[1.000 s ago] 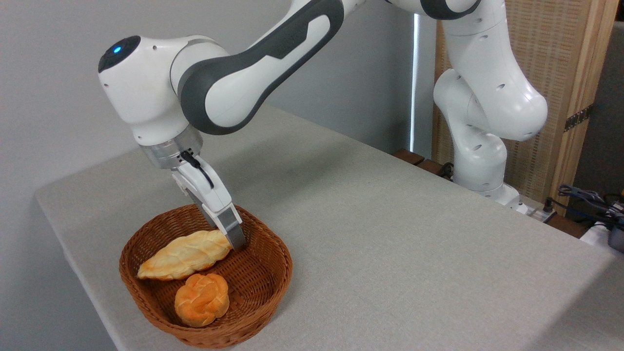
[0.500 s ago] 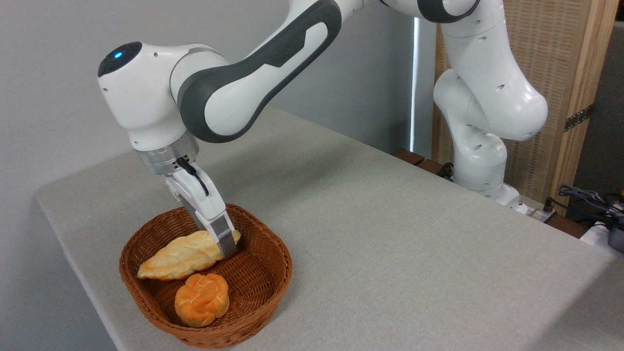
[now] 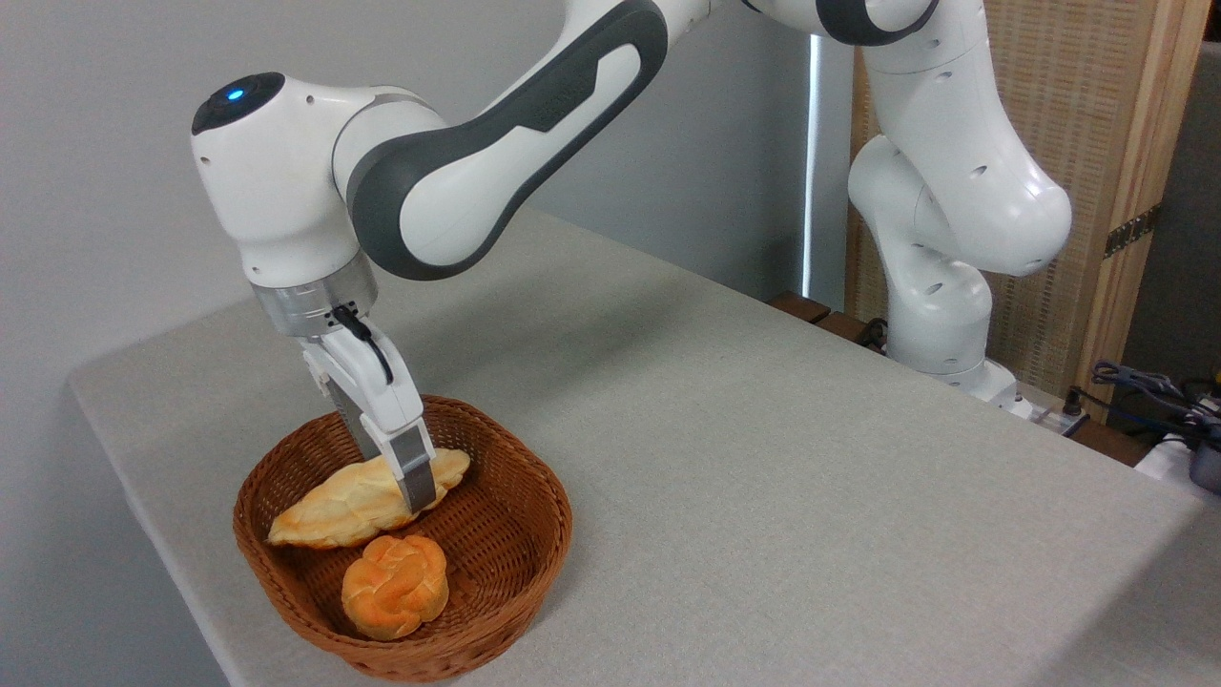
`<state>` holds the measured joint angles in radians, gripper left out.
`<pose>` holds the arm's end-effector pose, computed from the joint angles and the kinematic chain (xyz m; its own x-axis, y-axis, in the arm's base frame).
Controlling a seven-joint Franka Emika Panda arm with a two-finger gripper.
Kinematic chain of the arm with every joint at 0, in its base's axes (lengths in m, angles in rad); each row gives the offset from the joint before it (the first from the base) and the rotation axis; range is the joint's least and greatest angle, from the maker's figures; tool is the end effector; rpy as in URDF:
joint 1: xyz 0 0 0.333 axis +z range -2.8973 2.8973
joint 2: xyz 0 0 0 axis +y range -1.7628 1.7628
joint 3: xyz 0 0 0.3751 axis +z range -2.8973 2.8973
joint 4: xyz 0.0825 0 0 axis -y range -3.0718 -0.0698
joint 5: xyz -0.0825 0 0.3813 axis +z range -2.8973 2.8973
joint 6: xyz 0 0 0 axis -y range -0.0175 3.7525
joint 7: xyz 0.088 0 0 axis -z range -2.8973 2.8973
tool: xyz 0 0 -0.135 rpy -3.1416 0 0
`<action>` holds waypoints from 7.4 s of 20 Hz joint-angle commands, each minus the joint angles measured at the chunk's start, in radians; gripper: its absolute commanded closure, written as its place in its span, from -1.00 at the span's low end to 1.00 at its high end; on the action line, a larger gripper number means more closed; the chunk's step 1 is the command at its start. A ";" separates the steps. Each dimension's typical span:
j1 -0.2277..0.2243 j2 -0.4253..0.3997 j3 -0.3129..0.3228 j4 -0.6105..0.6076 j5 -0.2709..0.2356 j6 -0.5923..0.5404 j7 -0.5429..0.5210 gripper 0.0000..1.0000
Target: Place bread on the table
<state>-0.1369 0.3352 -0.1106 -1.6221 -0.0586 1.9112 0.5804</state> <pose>0.6474 -0.1607 0.4554 0.6958 -0.7181 0.0117 -0.7154 -0.6915 0.1006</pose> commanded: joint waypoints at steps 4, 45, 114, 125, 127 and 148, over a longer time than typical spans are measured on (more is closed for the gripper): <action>-0.003 0.002 -0.001 0.005 0.011 0.058 -0.014 -1.00; 0.005 -0.053 0.005 0.108 -0.073 -0.167 -0.010 -0.03; -0.004 -0.408 0.037 -0.009 -0.081 -0.284 -0.007 -1.00; -0.032 -0.340 0.126 0.050 -0.041 -0.287 -0.005 -1.00; -0.078 -0.323 0.170 0.056 -0.040 -0.287 -0.005 -1.00; -0.075 -0.300 0.169 0.062 -0.017 -0.285 0.004 -1.00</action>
<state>-0.2230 0.0290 0.0664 -1.5838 -0.0870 1.6518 0.5836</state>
